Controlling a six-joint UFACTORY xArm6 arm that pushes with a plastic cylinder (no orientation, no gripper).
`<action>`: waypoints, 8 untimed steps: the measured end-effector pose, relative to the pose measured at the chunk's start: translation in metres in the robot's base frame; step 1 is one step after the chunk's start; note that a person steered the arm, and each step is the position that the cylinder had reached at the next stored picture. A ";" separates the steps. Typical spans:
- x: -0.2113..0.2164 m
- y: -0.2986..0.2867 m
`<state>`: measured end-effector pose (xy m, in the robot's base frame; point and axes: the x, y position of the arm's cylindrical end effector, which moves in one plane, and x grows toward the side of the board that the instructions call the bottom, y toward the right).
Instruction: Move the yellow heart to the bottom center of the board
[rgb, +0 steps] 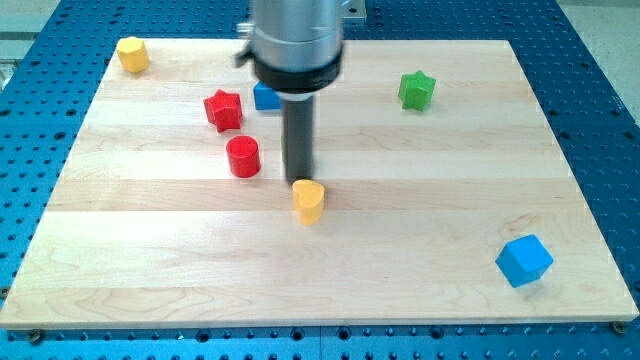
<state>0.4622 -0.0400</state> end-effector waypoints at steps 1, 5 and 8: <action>0.037 -0.011; 0.016 0.087; 0.082 0.059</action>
<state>0.5442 0.0194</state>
